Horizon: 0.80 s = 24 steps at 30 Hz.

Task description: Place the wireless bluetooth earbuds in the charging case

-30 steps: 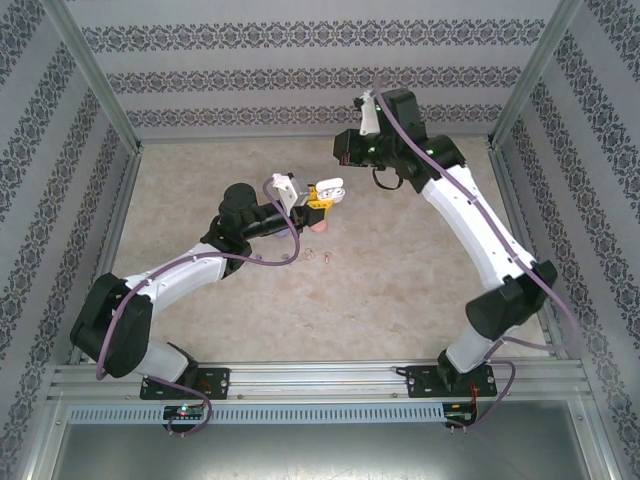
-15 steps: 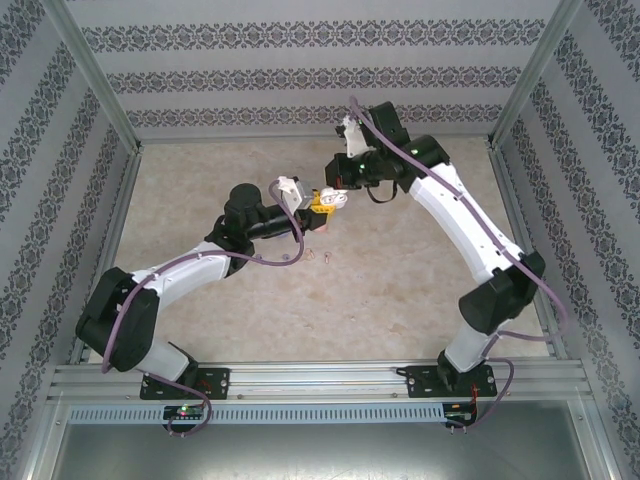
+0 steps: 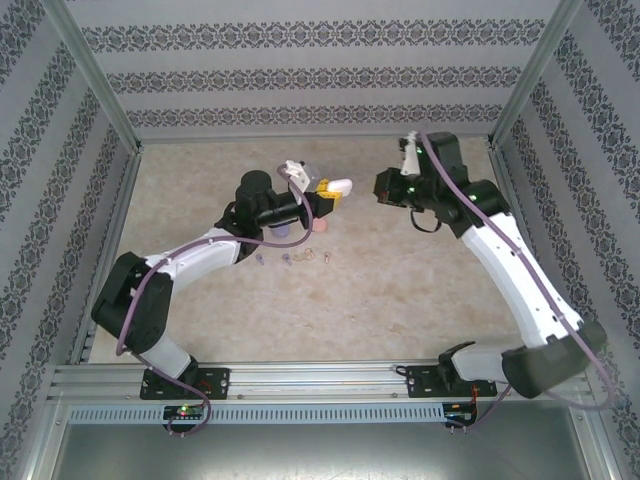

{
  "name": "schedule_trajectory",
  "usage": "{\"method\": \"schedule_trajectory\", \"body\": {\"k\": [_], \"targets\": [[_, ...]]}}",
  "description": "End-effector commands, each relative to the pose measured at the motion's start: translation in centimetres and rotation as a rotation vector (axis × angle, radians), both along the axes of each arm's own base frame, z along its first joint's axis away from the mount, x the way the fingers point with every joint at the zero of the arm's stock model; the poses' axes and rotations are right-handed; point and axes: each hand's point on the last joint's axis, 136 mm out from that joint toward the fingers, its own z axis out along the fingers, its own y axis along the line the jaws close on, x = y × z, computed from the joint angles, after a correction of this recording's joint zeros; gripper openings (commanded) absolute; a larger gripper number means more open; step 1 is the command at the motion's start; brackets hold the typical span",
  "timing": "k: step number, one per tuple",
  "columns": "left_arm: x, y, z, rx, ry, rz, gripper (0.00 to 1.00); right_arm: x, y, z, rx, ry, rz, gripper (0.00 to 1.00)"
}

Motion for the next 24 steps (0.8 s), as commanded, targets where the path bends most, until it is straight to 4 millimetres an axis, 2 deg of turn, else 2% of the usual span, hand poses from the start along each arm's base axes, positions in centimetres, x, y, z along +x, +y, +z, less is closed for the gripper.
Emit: {"method": "schedule_trajectory", "body": {"k": [1, 7, 11, 14, 18, 24], "targets": [[0.7, -1.7, -2.4, 0.003, 0.187, -0.011, 0.00, 0.7, -4.0, -1.3, 0.000, -0.024, -0.204, 0.16], [2.3, -6.0, -7.2, -0.013, 0.538, -0.013, 0.00, -0.7, -7.7, -6.0, -0.020, 0.027, -0.338, 0.30], [2.5, -9.4, -11.0, 0.049, 0.741, -0.005, 0.00, -1.4, -9.2, -7.8, -0.022, 0.042, -0.391, 0.43], [2.4, -11.7, -13.9, 0.094, 0.832, 0.019, 0.00, -1.6, -9.9, -8.3, -0.016, 0.040, -0.410, 0.50], [2.4, -14.0, -17.6, 0.127, 0.949, 0.071, 0.00, -1.4, -9.9, -8.6, -0.010, 0.041, -0.402, 0.52], [2.9, -16.3, -21.1, 0.153, 1.045, 0.133, 0.00, -1.2, -9.6, -8.4, -0.002, 0.037, -0.381, 0.54]]}}
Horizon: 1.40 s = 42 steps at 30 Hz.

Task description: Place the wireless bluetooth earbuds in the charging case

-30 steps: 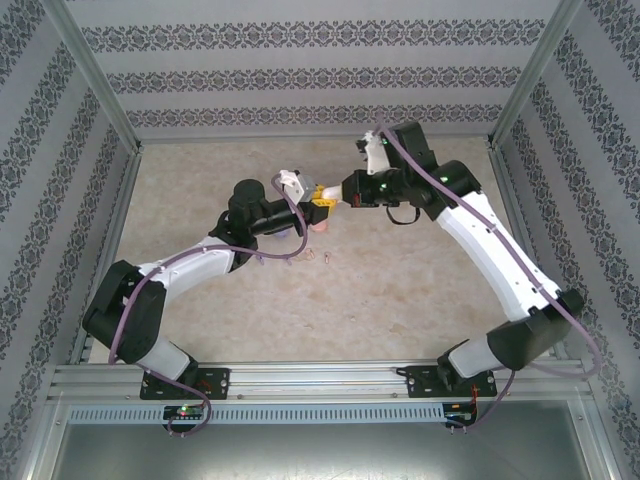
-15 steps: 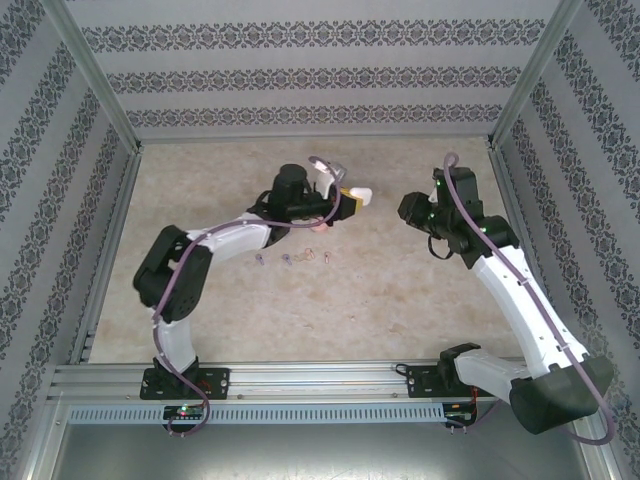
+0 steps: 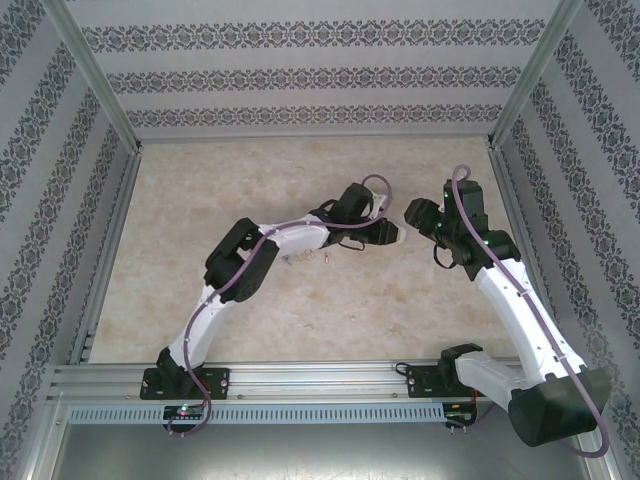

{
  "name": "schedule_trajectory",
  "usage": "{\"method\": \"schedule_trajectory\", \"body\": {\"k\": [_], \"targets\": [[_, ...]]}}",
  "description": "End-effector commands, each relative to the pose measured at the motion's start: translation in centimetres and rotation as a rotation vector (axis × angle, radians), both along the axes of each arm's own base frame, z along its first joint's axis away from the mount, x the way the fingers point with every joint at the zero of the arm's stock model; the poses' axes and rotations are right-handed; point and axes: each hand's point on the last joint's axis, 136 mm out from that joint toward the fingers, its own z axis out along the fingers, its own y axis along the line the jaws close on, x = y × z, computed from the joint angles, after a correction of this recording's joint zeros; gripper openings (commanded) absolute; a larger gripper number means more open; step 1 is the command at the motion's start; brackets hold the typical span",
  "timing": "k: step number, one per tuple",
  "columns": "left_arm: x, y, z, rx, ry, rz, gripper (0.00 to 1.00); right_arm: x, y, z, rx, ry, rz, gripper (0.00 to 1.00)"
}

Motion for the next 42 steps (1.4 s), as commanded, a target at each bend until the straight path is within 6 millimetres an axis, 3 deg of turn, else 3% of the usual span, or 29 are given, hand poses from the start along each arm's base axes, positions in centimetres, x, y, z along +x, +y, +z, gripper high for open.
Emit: {"method": "schedule_trajectory", "body": {"k": [1, 5, 10, 16, 20, 22, 30, 36, 42], "targets": [[0.4, -0.3, -1.1, 0.056, 0.084, 0.075, 0.00, 0.3, -0.2, 0.4, 0.005, -0.025, 0.002, 0.54], [0.4, 0.4, -3.2, 0.142, 0.125, 0.109, 0.10, 0.0, -0.6, 0.9, -0.001, -0.035, 0.004, 0.56], [0.4, 1.8, -4.3, 0.251, 0.134, 0.136, 0.32, 0.0, -0.8, 1.2, 0.008, -0.048, 0.004, 0.61], [0.4, 3.0, -3.6, 0.330, 0.096, 0.127, 0.59, 0.1, -0.8, 1.9, 0.008, -0.069, 0.007, 0.67], [1.0, 3.7, -1.7, 0.360, 0.033, 0.125, 0.65, 0.3, -0.8, 2.4, 0.007, -0.076, 0.018, 0.69], [1.4, 4.1, 0.0, 0.367, -0.020, 0.127, 0.72, 0.3, -0.7, 2.7, 0.002, -0.079, 0.024, 0.70], [2.8, 6.8, 9.9, 0.343, -0.289, 0.174, 0.74, 0.2, -1.0, 3.9, -0.013, -0.087, 0.027, 0.71], [2.3, 10.8, 17.7, 0.345, -0.519, 0.245, 0.74, 0.5, -0.8, 3.2, -0.045, -0.063, 0.056, 0.77], [1.5, 15.2, 22.4, 0.348, -0.689, 0.316, 0.77, 1.2, -0.2, 2.0, -0.068, -0.034, 0.086, 0.84]]}}
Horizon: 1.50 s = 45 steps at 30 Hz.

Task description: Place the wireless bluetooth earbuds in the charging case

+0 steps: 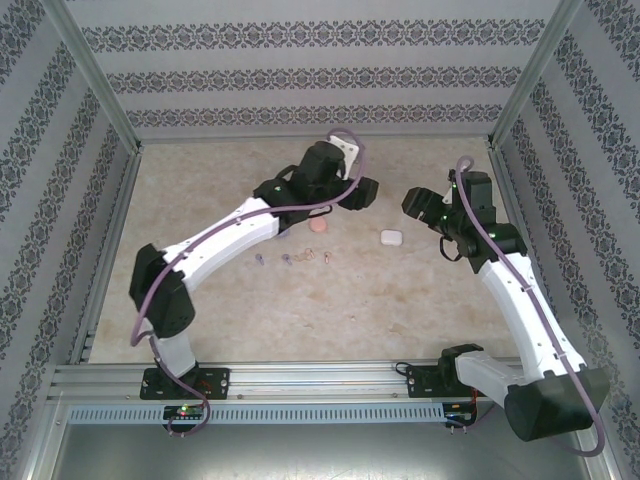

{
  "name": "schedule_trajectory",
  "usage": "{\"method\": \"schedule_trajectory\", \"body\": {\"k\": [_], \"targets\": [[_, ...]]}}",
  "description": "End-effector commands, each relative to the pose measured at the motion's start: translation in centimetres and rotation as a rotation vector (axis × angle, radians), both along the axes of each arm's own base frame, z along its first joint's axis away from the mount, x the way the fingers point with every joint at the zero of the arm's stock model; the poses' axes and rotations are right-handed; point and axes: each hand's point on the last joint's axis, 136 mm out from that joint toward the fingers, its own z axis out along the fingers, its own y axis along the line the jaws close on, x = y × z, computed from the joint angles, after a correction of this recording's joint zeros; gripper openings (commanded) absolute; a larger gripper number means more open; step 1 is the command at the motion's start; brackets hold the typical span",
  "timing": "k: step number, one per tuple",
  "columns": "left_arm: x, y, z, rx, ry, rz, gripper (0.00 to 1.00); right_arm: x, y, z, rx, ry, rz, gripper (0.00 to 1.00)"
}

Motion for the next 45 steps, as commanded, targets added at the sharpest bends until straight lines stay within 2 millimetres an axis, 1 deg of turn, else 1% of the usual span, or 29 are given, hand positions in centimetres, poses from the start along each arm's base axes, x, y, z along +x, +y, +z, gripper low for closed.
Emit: {"method": "schedule_trajectory", "body": {"k": [1, 3, 5, 7, 10, 11, 12, 15, 17, 18, 20, 22, 24, 26, 27, 30, 32, 36, 39, 44, 45], "targets": [[1.2, 3.1, 0.8, 0.073, -0.126, 0.061, 0.78, 0.3, 0.5, 0.1, -0.034, 0.002, 0.028, 0.85], [1.2, 4.6, 1.4, 0.076, -0.163, 0.091, 0.79, 0.4, 0.9, -0.2, -0.066, 0.013, 0.028, 0.98], [1.2, 6.4, 1.7, 0.072, -0.189, 0.128, 0.81, 0.6, 1.5, -0.3, -0.103, 0.019, 0.031, 0.98], [1.2, 8.0, 1.8, 0.066, -0.206, 0.165, 0.82, 0.8, 2.2, -0.6, -0.133, 0.029, 0.034, 0.98], [1.2, 10.7, 2.0, 0.058, -0.238, 0.228, 0.87, 1.2, 3.4, -0.5, -0.201, 0.032, 0.046, 0.98], [1.1, 11.5, 2.1, 0.056, -0.258, 0.247, 0.98, 1.4, 3.8, -0.4, -0.235, 0.028, 0.047, 0.98], [1.0, 12.2, 2.2, 0.053, -0.275, 0.262, 1.00, 1.7, 4.0, -0.2, -0.267, 0.023, 0.044, 0.98], [0.6, 14.5, 2.6, 0.035, -0.310, 0.317, 1.00, 2.5, 4.6, 0.6, -0.379, 0.008, 0.012, 0.98], [0.7, 16.2, 2.4, 0.019, -0.304, 0.357, 0.99, 3.0, 5.1, 1.6, -0.448, -0.026, -0.026, 0.98], [0.7, 16.8, 2.5, 0.007, -0.301, 0.375, 1.00, 3.2, 5.5, 2.0, -0.458, -0.043, -0.025, 0.98], [0.9, 18.3, 1.9, 0.000, -0.283, 0.411, 1.00, 3.6, 6.9, 2.8, -0.430, -0.077, 0.006, 0.98], [1.0, 19.5, 1.6, -0.001, -0.295, 0.435, 1.00, 3.8, 8.1, 3.0, -0.366, -0.090, 0.051, 0.98], [0.9, 20.6, 1.3, -0.011, -0.318, 0.456, 1.00, 4.2, 8.9, 2.8, -0.284, -0.085, 0.067, 0.98], [1.0, 22.0, 0.7, -0.039, -0.295, 0.499, 0.99, 4.8, 9.5, 2.1, -0.191, -0.059, 0.066, 0.98], [1.1, 22.7, 0.4, -0.052, -0.277, 0.519, 1.00, 5.1, 9.7, 1.8, -0.176, -0.045, 0.060, 0.98], [1.4, 24.8, -0.8, -0.115, -0.177, 0.582, 0.99, 6.0, 11.1, 0.4, -0.204, 0.028, 0.087, 0.98], [1.5, 25.8, -1.5, -0.141, -0.133, 0.606, 0.99, 6.7, 12.6, -0.7, -0.250, 0.090, 0.128, 0.98], [1.4, 27.5, -2.6, -0.185, -0.086, 0.666, 0.99, 7.6, 15.3, -4.1, -0.246, 0.230, 0.183, 0.98], [1.2, 28.4, -3.4, -0.219, -0.044, 0.691, 0.99, 8.1, 16.8, -6.8, -0.228, 0.337, 0.171, 0.98], [0.9, 28.4, -4.0, -0.236, -0.005, 0.686, 0.99, 8.9, 18.2, -10.7, -0.218, 0.473, 0.094, 0.88], [0.9, 28.5, -4.1, -0.234, -0.002, 0.691, 1.00, 9.0, 18.3, -11.5, -0.218, 0.496, 0.067, 0.88]]}}
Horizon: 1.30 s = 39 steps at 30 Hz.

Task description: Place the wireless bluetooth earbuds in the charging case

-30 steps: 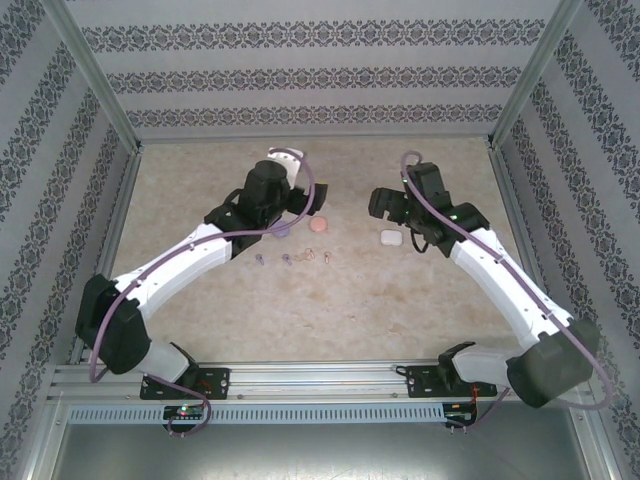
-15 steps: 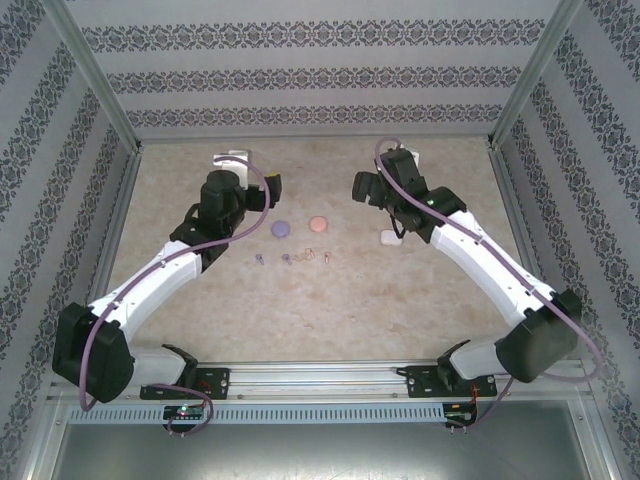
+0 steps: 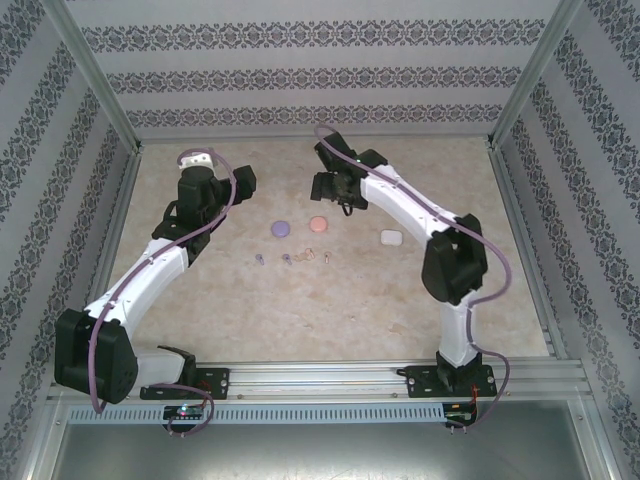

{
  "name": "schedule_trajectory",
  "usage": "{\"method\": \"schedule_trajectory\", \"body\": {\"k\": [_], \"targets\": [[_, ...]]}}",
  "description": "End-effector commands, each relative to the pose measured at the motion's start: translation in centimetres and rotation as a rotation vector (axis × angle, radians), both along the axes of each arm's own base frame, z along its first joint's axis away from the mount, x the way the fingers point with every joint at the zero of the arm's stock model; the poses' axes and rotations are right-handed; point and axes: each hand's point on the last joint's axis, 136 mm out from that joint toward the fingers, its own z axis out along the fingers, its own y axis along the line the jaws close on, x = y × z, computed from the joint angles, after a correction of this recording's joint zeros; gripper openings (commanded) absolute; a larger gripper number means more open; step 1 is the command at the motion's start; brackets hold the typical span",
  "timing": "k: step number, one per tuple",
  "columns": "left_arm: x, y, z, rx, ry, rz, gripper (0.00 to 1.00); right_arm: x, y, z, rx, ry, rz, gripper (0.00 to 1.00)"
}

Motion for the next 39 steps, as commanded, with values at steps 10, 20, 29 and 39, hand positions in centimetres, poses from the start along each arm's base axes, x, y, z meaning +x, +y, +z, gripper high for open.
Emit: {"method": "schedule_trajectory", "body": {"k": [10, 20, 29, 39], "targets": [[-1.1, 0.5, 0.3, -0.059, 0.014, 0.020, 1.00, -0.7, 1.6, -6.3, -0.009, 0.195, -0.257, 0.86], [-1.1, -0.1, -0.1, -0.087, 0.020, -0.001, 1.00, 0.8, 3.2, -8.4, -0.077, 0.216, -0.234, 0.86], [-1.2, -0.2, 0.1, -0.091, 0.018, -0.010, 1.00, 0.7, 3.0, -10.1, -0.148, 0.233, -0.191, 0.85], [-1.3, -0.4, 0.0, -0.103, 0.018, -0.017, 1.00, -0.2, 3.3, -10.6, -0.176, 0.249, -0.144, 0.85]]}}
